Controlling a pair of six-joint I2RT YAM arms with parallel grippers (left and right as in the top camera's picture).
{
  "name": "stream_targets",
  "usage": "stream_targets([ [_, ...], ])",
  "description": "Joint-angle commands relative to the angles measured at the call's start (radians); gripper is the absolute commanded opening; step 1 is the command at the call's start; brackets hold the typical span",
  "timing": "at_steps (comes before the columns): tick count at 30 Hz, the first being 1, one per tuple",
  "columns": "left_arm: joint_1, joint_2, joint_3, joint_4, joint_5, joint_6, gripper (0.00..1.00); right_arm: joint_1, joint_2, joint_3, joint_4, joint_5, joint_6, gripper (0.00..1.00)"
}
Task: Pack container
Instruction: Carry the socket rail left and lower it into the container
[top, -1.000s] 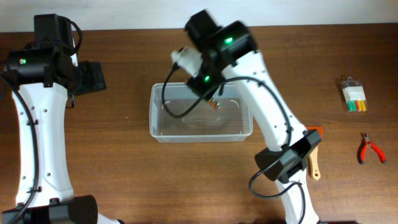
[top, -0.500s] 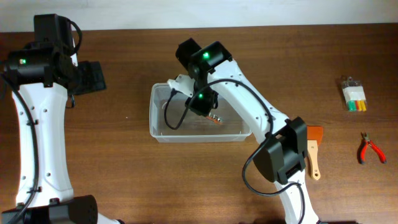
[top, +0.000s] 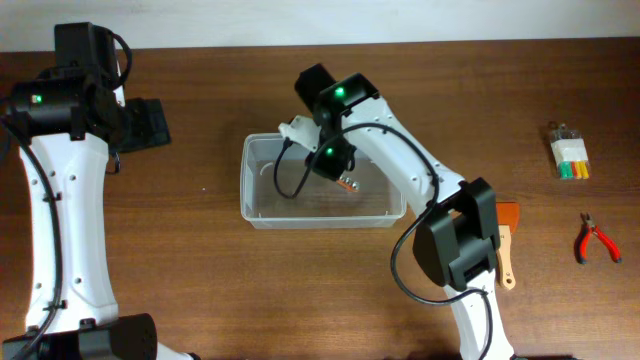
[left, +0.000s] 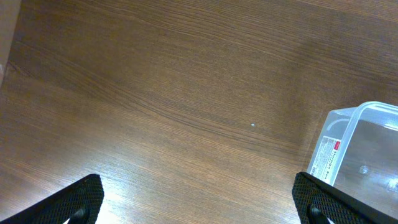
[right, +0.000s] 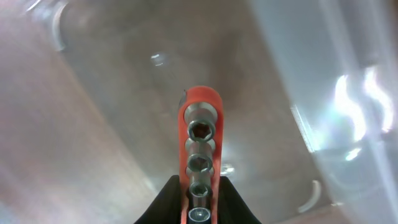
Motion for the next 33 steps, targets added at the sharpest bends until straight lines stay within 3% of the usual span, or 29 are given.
stream_targets([
  [1, 0.002, -0.013, 0.014, 0.003, -0.011, 0.006, 0.99, -0.042, 0.014, -0.011, 0.011, -0.006, 0.012, 0.17],
  [33, 0.002, -0.013, 0.014, 0.003, -0.011, 0.006, 0.99, -0.066, 0.02, -0.133, 0.063, -0.086, 0.008, 0.21],
])
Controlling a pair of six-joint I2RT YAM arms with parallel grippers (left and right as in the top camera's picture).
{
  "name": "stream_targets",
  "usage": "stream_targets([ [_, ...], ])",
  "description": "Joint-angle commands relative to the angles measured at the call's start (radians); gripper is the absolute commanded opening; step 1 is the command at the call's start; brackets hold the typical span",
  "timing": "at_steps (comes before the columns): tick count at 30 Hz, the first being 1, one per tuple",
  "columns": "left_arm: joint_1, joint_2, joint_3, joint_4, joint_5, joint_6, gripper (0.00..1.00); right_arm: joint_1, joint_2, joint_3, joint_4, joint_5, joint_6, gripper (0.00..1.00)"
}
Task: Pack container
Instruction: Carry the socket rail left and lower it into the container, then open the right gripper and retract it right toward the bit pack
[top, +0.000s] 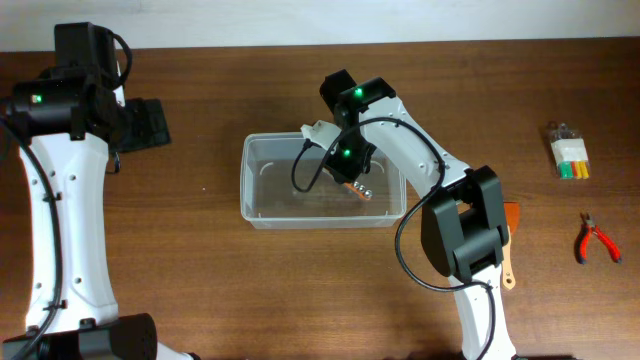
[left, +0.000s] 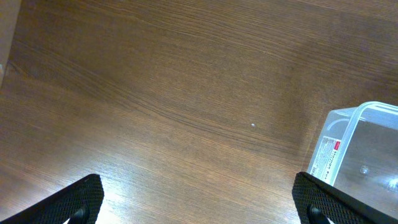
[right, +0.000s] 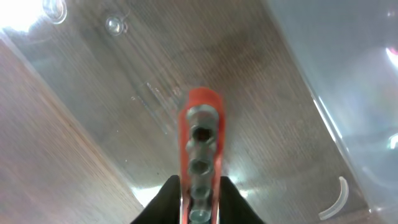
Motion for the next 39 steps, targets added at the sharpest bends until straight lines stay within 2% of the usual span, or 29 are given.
stream_targets([
  [1, 0.002, -0.013, 0.014, 0.003, -0.011, 0.006, 0.99, 0.006, 0.005, -0.009, 0.002, -0.024, 0.003, 0.22],
  [15, 0.002, -0.013, 0.014, 0.002, -0.011, 0.006, 0.99, 0.006, 0.024, 0.003, -0.006, -0.05, 0.044, 0.22],
  [20, 0.002, -0.013, 0.014, 0.002, -0.011, 0.006, 0.99, 0.006, 0.023, 0.096, -0.109, -0.05, 0.087, 0.27],
  [27, 0.002, -0.013, 0.014, 0.003, -0.011, 0.006, 0.99, -0.003, 0.022, 0.351, -0.317, -0.049, 0.088, 0.49],
  [30, 0.002, -0.013, 0.014, 0.002, -0.011, 0.006, 0.99, -0.018, 0.022, 0.456, -0.376, -0.024, 0.118, 0.72],
  [32, 0.002, -0.013, 0.014, 0.003, -0.011, 0.006, 0.99, -0.036, 0.022, 0.528, -0.439, -0.003, 0.121, 0.95],
  [33, 0.002, -0.013, 0.014, 0.003, -0.011, 0.006, 0.99, -0.047, 0.02, 0.553, -0.446, 0.016, 0.151, 0.99],
  [34, 0.002, -0.013, 0.014, 0.003, -0.011, 0.006, 0.99, -0.06, 0.007, 0.562, -0.446, 0.041, 0.206, 0.99],
  [39, 0.002, -0.013, 0.014, 0.003, -0.011, 0.006, 0.99, -0.137, -0.067, 0.564, -0.446, 0.047, 0.245, 0.99],
])
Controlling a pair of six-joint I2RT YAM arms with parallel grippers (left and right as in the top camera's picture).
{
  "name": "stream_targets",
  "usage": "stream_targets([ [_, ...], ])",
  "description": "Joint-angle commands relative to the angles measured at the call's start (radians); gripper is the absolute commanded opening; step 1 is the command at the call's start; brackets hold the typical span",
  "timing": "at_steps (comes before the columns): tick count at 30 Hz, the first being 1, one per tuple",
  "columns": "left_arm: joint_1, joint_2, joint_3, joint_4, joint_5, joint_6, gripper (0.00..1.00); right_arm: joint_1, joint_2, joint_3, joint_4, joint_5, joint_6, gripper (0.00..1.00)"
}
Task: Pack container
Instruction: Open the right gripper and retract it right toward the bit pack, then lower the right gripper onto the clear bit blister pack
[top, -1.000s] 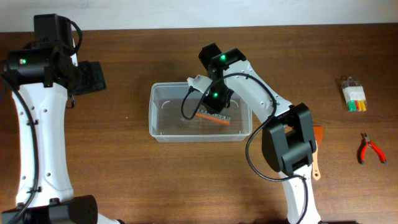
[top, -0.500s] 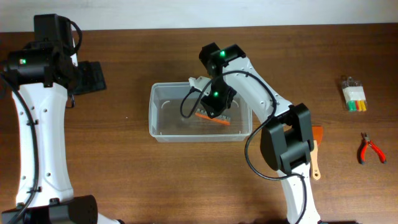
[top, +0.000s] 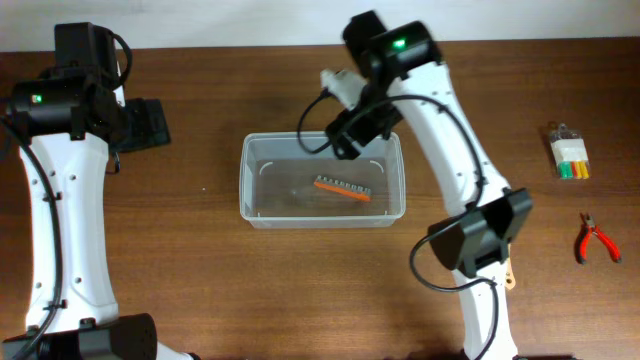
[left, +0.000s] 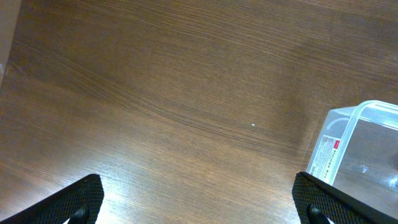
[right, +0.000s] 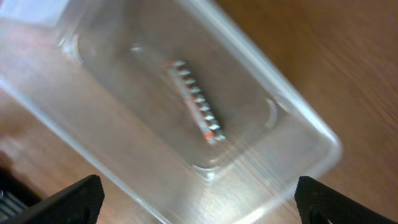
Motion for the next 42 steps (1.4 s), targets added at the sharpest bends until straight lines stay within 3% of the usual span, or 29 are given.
stream_targets([
  [1, 0.002, -0.013, 0.014, 0.003, -0.011, 0.006, 0.99, -0.069, -0.089, 0.016, -0.006, 0.04, 0.071, 0.99],
  [5, 0.002, -0.013, 0.014, 0.003, -0.011, 0.006, 0.99, -0.148, -0.19, -0.045, -0.006, 0.066, 0.091, 0.99],
  [11, 0.002, -0.013, 0.014, 0.003, -0.011, 0.006, 0.99, -0.319, -0.436, -0.351, 0.009, 0.049, 0.04, 0.99],
  [17, 0.002, -0.013, 0.014, 0.003, -0.011, 0.006, 0.99, -0.574, -0.597, -0.548, 0.134, 0.085, 0.03, 0.99],
  [27, 0.002, -0.013, 0.014, 0.003, -0.011, 0.006, 0.99, -0.883, -0.593, -0.548, 0.23, 0.046, -0.011, 0.98],
  [35, 0.002, -0.013, 0.014, 0.003, -0.011, 0.006, 0.99, -0.929, -0.521, -0.542, 0.43, 0.135, -0.08, 0.99],
  [42, 0.002, -0.013, 0.014, 0.003, -0.011, 0.006, 0.99, -0.927, -0.288, -0.344, 0.278, 0.152, -0.075, 0.99],
])
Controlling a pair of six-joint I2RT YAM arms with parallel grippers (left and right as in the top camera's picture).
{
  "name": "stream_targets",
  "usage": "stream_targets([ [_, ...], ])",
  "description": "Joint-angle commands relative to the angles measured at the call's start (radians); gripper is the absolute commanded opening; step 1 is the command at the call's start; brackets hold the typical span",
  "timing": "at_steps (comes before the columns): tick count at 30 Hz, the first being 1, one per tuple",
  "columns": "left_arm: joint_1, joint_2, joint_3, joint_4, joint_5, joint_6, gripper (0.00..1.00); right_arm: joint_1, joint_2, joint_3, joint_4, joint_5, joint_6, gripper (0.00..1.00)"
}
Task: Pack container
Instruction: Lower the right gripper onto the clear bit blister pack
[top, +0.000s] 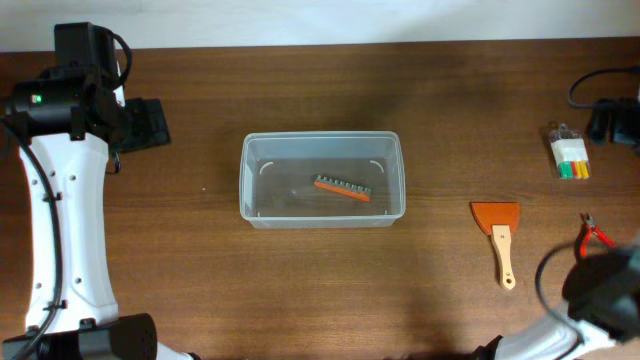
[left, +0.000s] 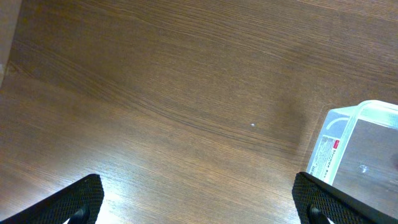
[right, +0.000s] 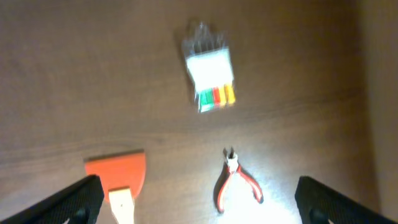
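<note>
The clear plastic container (top: 248, 170) stands mid-table with an orange socket rail (top: 343, 188) lying inside it. My right gripper (right: 199, 202) hangs open and empty high over the table's right end. Below it lie a small pack with coloured tips (right: 209, 78), red-handled pliers (right: 236, 183) and an orange scraper (right: 117, 173). My left gripper (left: 199, 202) is open and empty above bare wood left of the container, whose labelled corner (left: 348, 140) shows at the right of that view.
In the overhead view the pack (top: 568, 155), the pliers (top: 597, 240) and the scraper (top: 497, 218) with its wooden handle lie right of the container. The right arm (top: 610, 120) reaches in from the right edge. The left arm (top: 60, 200) stands along the left side.
My right gripper has moved from above the container's back right to the table's far right end, over the pack, pliers and scraper. The socket rail lies still in the container. The left arm is unmoved.
My right gripper was shut on the socket rail inside the container, then held it lower near the bottom. Then it was open above the container with the rail lying inside. Now it is open over the items at the right.
</note>
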Motion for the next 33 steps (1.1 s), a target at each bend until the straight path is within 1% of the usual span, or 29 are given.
stream_targets([
  [1, 0.002, -0.013, 0.014, 0.003, -0.011, 0.006, 0.99, -0.002, 0.13, 0.139, -0.066, 0.031, -0.01, 0.99],
  [4, 0.002, -0.013, 0.014, 0.003, -0.011, 0.006, 0.99, -0.003, 0.241, 0.269, -0.142, 0.079, -0.014, 0.99],
  [6, 0.002, -0.013, 0.014, 0.003, -0.011, 0.006, 0.99, -0.004, 0.293, 0.32, -0.158, 0.104, -0.027, 0.99],
  [12, 0.002, -0.013, 0.014, 0.003, -0.011, 0.006, 0.99, -0.007, 0.345, 0.328, -0.122, 0.043, -0.164, 0.99],
  [19, 0.002, -0.013, 0.014, 0.003, -0.011, 0.006, 0.99, -0.018, 0.354, 0.328, -0.078, -0.024, -0.274, 0.99],
  [25, 0.002, -0.013, 0.014, 0.003, -0.011, 0.006, 0.99, -0.019, 0.392, 0.326, 0.009, -0.026, -0.275, 0.99],
  [26, 0.002, -0.013, 0.014, 0.002, -0.011, 0.006, 0.99, -0.019, 0.4, 0.326, 0.014, -0.021, -0.265, 0.99],
  [30, 0.002, -0.013, 0.014, 0.003, -0.011, 0.006, 0.99, -0.021, 0.435, 0.326, 0.06, 0.036, -0.133, 0.99],
  [33, 0.002, -0.013, 0.014, 0.002, -0.011, 0.006, 0.99, -0.021, 0.46, 0.326, 0.057, 0.037, -0.132, 0.98],
])
